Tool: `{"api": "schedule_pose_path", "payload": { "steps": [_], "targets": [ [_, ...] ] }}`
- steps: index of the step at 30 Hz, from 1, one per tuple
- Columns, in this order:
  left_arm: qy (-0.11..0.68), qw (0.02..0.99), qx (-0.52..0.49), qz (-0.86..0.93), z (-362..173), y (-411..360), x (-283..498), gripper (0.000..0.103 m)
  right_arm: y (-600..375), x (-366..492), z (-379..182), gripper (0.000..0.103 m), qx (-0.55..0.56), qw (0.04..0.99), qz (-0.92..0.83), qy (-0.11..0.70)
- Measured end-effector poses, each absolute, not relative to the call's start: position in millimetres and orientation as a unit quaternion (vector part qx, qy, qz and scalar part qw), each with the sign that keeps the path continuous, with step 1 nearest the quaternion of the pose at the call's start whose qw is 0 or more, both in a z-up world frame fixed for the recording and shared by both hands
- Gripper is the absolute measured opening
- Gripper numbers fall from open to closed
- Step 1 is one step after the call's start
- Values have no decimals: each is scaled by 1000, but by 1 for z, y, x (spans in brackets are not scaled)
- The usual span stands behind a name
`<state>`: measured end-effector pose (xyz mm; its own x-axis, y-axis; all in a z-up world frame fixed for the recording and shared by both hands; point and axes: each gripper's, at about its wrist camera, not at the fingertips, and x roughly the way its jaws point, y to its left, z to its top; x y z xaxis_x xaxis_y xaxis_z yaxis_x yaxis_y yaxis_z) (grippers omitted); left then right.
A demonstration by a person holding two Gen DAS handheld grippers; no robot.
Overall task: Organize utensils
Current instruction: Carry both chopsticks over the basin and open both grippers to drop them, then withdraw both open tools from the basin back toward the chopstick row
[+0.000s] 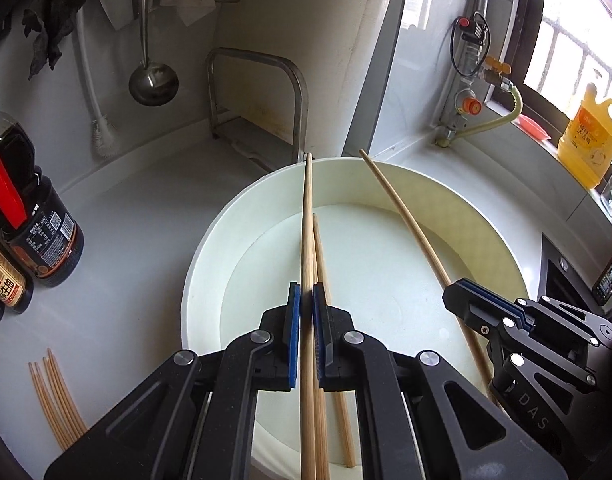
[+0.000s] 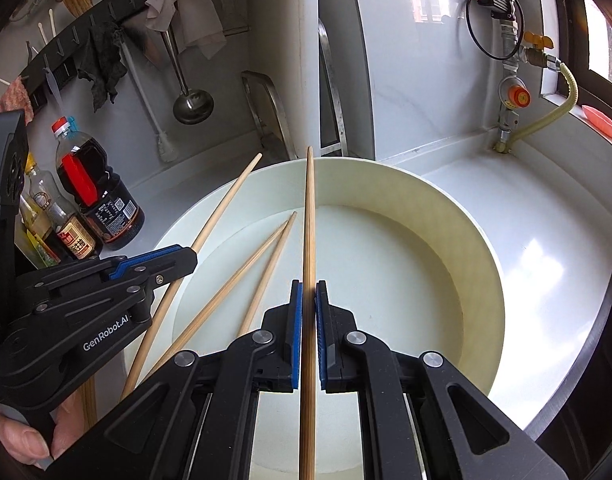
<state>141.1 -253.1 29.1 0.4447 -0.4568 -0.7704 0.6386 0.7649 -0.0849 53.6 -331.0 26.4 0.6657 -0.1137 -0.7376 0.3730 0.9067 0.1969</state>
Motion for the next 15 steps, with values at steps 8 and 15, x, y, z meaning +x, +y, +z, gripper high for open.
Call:
{"api": "schedule_pose_path", "payload": {
  "steps": [8,15],
  "targets": [
    [421,841,117,-320,26,-257,141,7,-332,55,25,6,175,893,-136,391],
    [395,862,98,-301,41,-243,142,71,-341,46,35,34,184,897,-162,367]
  ]
}}
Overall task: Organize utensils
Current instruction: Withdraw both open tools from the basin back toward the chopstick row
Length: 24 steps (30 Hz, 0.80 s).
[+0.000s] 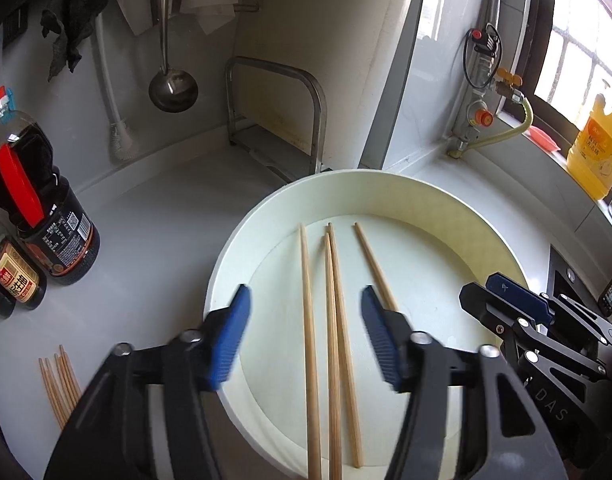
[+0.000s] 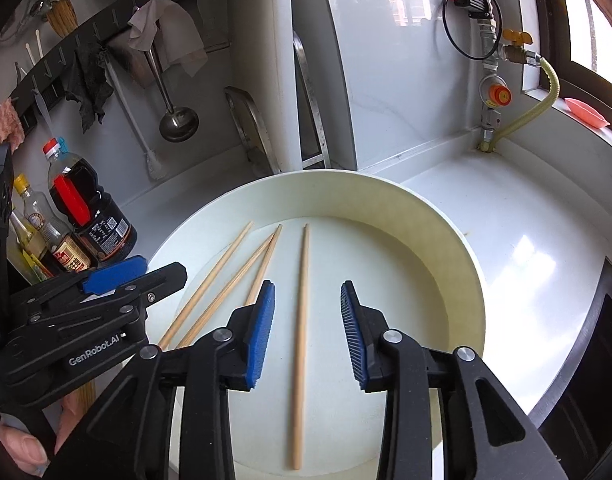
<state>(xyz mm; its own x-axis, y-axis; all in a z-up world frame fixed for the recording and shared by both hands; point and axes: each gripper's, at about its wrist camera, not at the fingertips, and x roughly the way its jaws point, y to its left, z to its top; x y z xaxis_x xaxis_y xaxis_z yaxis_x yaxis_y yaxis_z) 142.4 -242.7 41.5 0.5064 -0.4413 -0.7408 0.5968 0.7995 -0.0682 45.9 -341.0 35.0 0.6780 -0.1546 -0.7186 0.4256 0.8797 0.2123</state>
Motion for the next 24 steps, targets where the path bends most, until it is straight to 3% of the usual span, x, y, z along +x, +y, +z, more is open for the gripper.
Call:
{"api": "schedule_pose_path", "payload": {
  "steps": [24],
  "targets": [
    [380,875,85,-288,60,-219,144,75,-325,44,45,40,172,907,-139,359]
  ]
}}
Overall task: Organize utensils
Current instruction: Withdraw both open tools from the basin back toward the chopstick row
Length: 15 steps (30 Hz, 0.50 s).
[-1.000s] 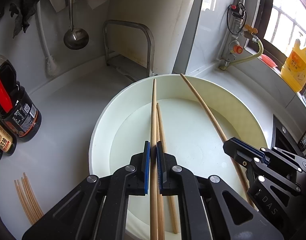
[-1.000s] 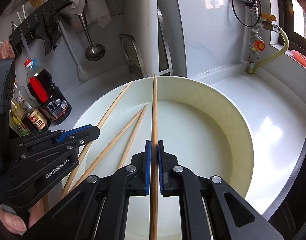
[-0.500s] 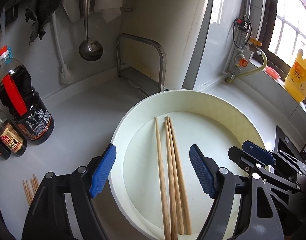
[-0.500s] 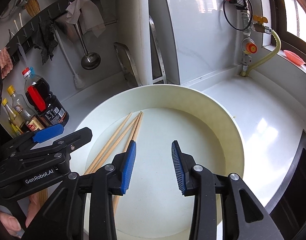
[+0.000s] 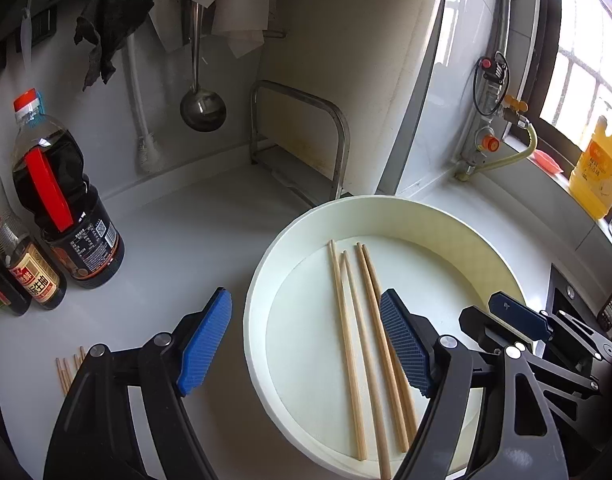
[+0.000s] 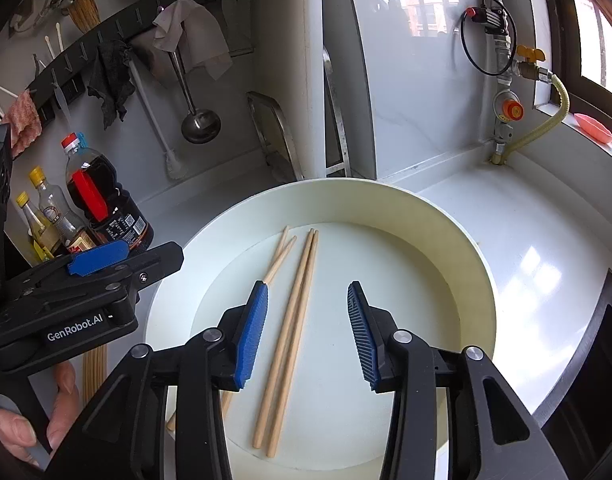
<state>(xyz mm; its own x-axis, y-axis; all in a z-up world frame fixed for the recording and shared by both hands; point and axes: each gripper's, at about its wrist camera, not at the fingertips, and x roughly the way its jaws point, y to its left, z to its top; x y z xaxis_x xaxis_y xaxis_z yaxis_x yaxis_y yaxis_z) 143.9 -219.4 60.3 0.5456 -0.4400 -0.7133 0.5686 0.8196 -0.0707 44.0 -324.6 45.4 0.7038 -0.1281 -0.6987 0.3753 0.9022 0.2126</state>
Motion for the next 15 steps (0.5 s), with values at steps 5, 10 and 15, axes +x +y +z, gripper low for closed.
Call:
{"api": "schedule_pose_path", "payload": {
  "steps": [5,10,15],
  "targets": [
    [376,879,82,-282,63,-212,143,75,-317,45,48,40,168,909,-130,359],
    [379,881,79,-273,61,-202,142,75,-311,45,51,40,165,911,-122,358],
    [381,882,79,-265,59,-191,141,75,-299,48,52,40,158,913,-110,360]
  ]
}}
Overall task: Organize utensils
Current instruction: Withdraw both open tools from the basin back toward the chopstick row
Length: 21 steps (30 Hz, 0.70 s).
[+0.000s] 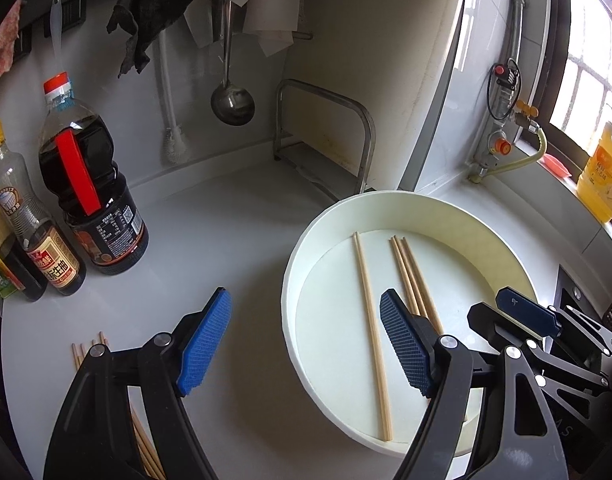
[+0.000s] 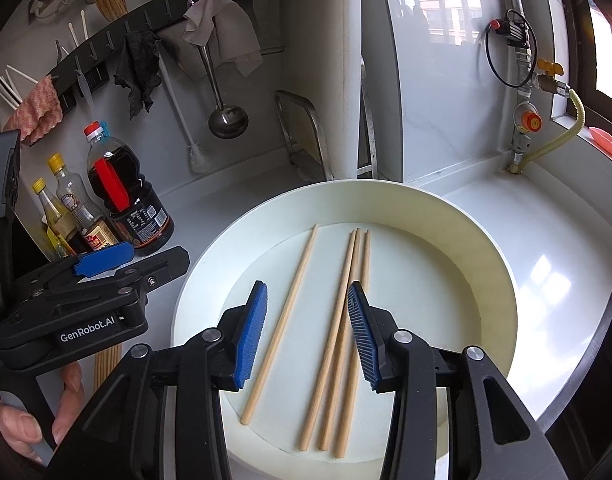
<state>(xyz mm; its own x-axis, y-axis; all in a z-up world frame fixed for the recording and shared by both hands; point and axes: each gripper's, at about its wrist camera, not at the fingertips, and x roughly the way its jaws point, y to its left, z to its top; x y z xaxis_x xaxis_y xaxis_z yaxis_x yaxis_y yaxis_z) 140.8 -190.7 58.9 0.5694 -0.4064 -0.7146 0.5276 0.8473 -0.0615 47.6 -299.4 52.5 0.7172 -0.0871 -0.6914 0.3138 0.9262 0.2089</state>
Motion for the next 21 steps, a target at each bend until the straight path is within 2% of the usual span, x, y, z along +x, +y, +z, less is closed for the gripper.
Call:
{"api": "schedule_pose_path", "payload": {
  "steps": [21],
  "targets": [
    [387,897,57,-204,50,-103,129,78,-235,56,52,43,115,920,-39,374]
  ]
}}
